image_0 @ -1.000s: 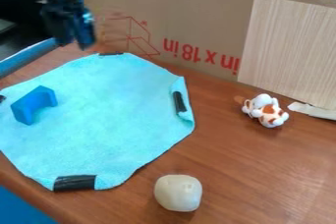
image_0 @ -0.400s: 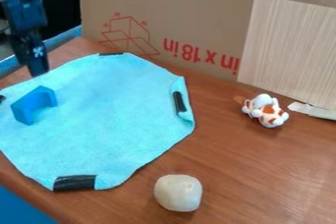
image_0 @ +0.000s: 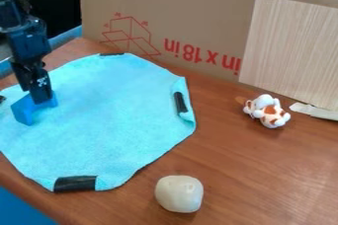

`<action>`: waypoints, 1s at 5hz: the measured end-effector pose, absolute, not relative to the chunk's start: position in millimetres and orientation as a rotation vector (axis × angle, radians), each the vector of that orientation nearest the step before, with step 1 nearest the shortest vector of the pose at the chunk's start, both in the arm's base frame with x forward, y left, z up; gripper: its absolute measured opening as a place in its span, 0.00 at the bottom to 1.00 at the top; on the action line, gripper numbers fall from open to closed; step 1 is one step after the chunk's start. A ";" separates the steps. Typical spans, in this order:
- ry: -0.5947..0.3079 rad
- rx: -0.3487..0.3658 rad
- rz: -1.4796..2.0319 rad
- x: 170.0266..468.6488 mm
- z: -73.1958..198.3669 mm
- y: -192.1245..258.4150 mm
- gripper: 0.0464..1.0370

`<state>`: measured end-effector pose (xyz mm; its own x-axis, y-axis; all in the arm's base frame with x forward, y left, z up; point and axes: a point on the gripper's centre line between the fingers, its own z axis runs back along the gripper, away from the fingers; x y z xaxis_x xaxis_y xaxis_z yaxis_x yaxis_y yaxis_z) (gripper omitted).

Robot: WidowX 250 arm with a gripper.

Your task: Remove the blue figure from the top edge of the cloth

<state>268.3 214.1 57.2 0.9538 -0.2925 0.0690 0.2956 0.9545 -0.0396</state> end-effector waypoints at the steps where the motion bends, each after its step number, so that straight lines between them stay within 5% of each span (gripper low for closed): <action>1: -0.040 -0.015 -0.270 268.8 49.7 219.3 0.96; 2: -0.022 -0.004 -0.248 272.1 40.5 219.5 0.91; 4: -0.018 -0.013 -0.197 275.0 36.8 221.8 0.34; 5: 0.013 -0.067 -0.197 270.0 38.0 213.1 0.21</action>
